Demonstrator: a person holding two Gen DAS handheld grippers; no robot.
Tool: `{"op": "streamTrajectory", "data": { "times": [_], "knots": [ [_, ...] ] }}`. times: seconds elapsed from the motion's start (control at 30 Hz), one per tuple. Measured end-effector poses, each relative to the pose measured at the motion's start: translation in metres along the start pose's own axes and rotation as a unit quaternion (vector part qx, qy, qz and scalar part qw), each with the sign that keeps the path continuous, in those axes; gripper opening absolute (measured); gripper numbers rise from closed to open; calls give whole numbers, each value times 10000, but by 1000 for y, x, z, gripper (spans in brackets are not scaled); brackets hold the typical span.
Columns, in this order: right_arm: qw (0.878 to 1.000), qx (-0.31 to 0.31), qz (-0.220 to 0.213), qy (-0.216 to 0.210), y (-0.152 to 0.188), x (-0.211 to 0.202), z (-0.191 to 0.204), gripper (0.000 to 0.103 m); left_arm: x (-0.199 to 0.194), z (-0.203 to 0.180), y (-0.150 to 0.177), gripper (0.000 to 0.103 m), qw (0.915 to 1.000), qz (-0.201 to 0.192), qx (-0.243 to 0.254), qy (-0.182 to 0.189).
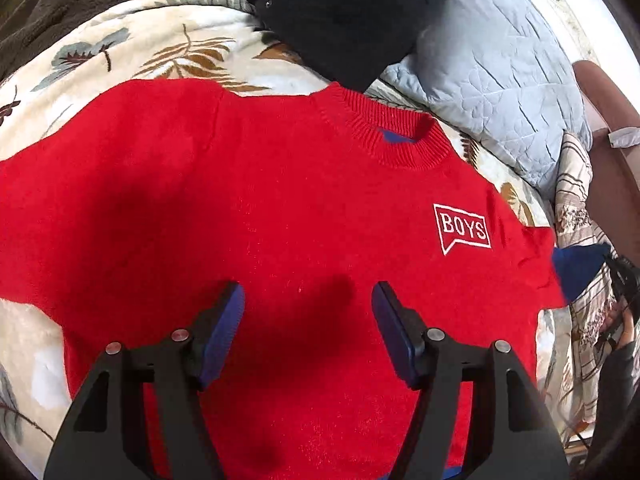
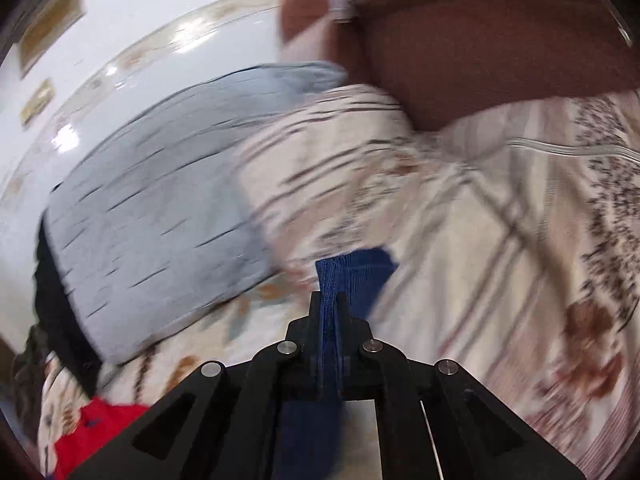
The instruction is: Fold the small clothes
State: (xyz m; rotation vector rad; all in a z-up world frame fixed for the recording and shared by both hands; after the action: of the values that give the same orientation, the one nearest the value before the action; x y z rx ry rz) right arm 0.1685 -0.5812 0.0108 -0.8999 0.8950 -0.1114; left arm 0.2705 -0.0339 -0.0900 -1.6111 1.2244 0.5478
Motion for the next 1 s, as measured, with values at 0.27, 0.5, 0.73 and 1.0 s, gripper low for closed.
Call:
{"op": "streamTrajectory", "data": {
  "times": [0.27, 0.5, 0.73, 1.0],
  "knots": [
    [9897, -748, 508, -1112, 68, -24, 125, 4, -5, 3, 0, 66, 9994, 90, -123, 314],
    [9649, -1542, 1079, -1830, 155, -48, 235, 4, -18, 7, -5, 66, 9970, 126, -360, 668],
    [9365, -2000, 1501, -2459, 232, -73, 323, 4, -43, 26, -20, 66, 9925, -94, -736, 972],
    [8982, -2214, 2404, -2939, 326, -90, 387, 10, -63, 49, -30, 66, 9862, -352, -1072, 1215]
  ]
}}
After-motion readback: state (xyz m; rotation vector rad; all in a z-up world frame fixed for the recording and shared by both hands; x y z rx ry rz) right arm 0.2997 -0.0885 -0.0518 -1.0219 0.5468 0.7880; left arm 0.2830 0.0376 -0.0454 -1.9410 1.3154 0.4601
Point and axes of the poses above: each gripper's, at about its wrist camera, not at the fingertips, and x roughly the way its jaws point, z to its left, y to its underside, the point moved 8 cm from there along x, roughly the way its jaws point, and after that the axes turned 7 degrees about y, right-handed, at the moved point
